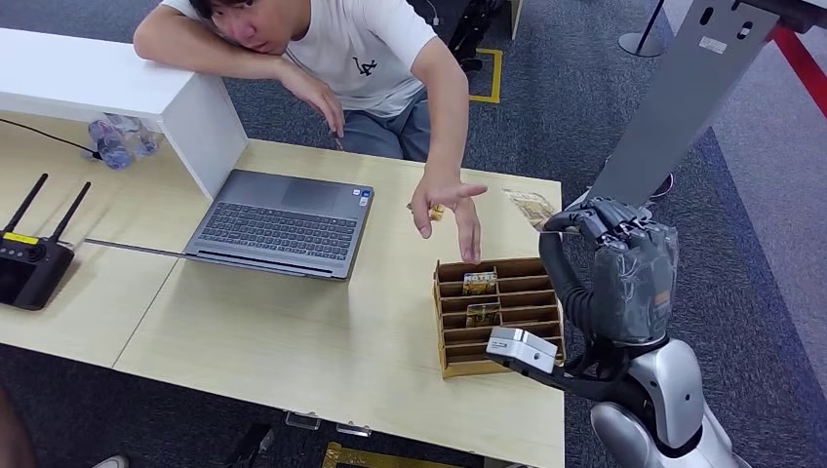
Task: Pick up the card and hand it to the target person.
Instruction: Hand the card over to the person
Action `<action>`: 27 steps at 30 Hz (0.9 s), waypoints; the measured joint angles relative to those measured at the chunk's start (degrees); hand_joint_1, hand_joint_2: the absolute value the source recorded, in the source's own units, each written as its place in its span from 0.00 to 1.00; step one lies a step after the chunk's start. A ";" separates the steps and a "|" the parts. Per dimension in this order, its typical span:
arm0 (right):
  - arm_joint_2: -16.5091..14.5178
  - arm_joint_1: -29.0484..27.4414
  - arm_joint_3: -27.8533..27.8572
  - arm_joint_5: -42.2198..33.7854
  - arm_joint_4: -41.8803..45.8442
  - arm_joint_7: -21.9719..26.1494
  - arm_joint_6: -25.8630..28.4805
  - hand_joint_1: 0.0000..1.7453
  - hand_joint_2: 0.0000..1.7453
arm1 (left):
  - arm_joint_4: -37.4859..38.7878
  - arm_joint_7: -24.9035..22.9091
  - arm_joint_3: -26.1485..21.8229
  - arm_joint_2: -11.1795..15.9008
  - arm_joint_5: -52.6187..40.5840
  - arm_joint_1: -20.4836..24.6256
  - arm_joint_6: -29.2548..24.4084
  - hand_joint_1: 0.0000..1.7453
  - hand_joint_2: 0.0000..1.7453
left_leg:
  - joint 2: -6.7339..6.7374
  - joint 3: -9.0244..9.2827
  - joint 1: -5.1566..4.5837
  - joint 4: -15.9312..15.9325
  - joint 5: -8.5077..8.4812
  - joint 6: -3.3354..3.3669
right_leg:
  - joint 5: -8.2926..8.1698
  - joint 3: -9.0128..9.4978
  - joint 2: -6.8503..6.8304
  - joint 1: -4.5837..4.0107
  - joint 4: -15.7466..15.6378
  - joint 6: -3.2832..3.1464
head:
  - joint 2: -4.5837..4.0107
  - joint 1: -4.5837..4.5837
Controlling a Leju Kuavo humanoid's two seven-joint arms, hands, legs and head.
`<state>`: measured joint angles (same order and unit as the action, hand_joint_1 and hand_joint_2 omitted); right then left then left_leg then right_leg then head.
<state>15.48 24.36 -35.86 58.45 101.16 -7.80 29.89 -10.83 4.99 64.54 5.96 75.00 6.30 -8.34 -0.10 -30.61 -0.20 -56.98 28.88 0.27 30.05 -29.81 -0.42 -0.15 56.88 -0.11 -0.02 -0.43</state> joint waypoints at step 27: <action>-6.62 3.52 -2.60 -8.73 -16.34 3.18 3.25 0.00 1.00 | 0.01 0.49 0.03 -0.12 0.67 -0.12 -0.15 0.00 0.75 | -0.01 -0.02 0.00 0.00 -0.01 0.00 | 0.00 -0.03 -0.01 0.00 0.01 0.00 | 0.00 -0.01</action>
<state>8.86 27.88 -38.46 49.72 84.82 -4.63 33.13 -10.82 5.48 64.58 5.84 75.67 6.18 -8.49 -0.10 -30.63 -0.20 -56.98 28.88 0.27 30.06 -29.84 -0.43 -0.15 56.89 -0.11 -0.02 -0.44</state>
